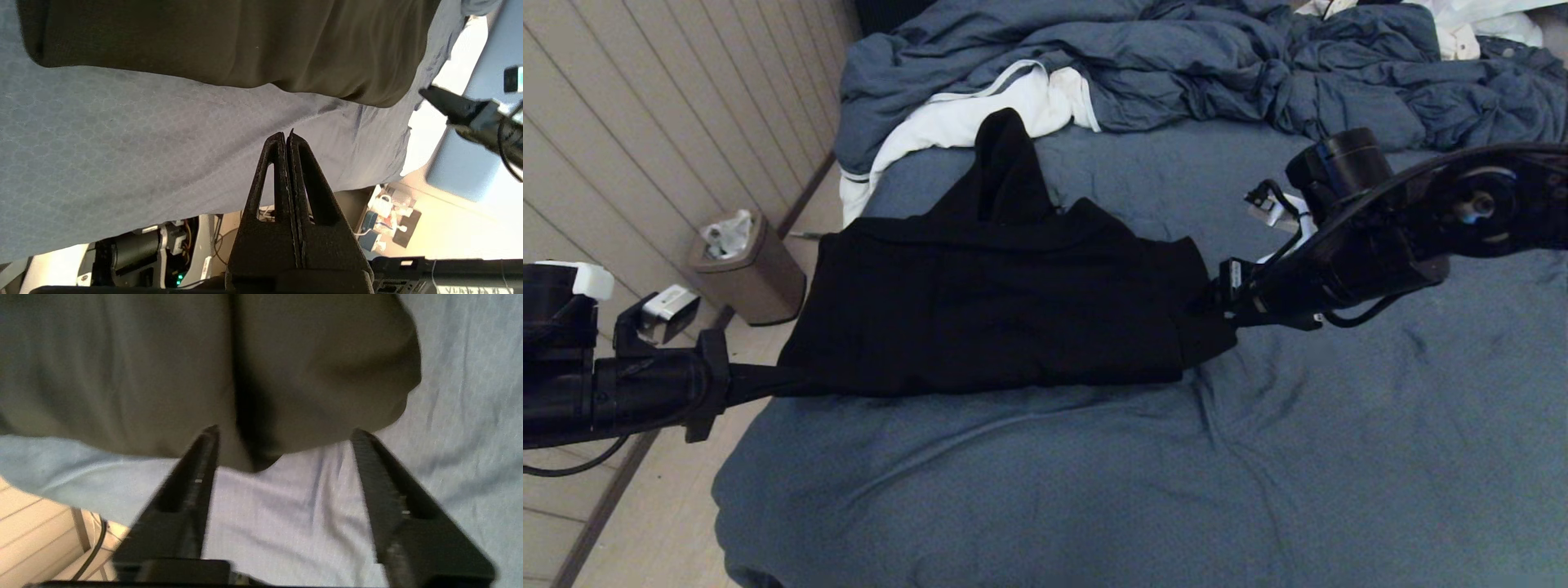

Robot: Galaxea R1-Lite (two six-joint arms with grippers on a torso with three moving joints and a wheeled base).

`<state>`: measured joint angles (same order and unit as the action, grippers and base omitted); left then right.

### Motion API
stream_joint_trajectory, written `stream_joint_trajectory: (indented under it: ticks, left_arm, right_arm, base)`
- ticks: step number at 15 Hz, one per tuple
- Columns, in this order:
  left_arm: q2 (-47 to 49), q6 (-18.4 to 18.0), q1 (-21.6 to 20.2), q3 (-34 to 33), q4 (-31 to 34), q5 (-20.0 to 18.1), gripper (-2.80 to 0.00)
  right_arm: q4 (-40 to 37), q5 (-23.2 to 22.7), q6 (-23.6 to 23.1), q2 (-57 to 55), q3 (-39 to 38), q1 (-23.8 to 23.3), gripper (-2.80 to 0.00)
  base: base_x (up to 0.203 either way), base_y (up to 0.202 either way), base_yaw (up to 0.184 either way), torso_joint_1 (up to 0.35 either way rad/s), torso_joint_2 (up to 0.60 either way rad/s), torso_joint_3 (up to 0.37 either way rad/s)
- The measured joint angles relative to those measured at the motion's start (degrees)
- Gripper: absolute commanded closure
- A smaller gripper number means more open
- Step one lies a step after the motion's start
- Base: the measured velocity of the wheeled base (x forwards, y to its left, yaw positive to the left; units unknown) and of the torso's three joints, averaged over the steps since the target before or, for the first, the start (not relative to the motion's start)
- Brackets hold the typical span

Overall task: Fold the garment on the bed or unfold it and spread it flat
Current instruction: Fold the black sweatshirt

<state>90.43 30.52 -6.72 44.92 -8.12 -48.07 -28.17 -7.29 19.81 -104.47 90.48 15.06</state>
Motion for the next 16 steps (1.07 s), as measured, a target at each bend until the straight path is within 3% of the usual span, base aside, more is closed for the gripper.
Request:
stream_joint_trajectory:
  ticks: [11, 16]
  left_arm:
    - [0.34, -0.13, 0.05, 0.24, 0.0, -0.02, 0.0]
    - [0.34, -0.12, 0.07, 0.26, 0.02, 0.02, 0.0]
  right_arm:
    - [-4.82, -0.06, -2.35, -13.33, 15.57, 0.75, -2.8]
    - [-4.82, 0.01, -2.4, -18.57, 18.48, 2.56, -2.8]
  base:
    - [0.0, 0.0, 0.0, 0.0, 0.0, 0.0]
    - [0.0, 0.0, 0.0, 0.0, 0.0, 0.0]
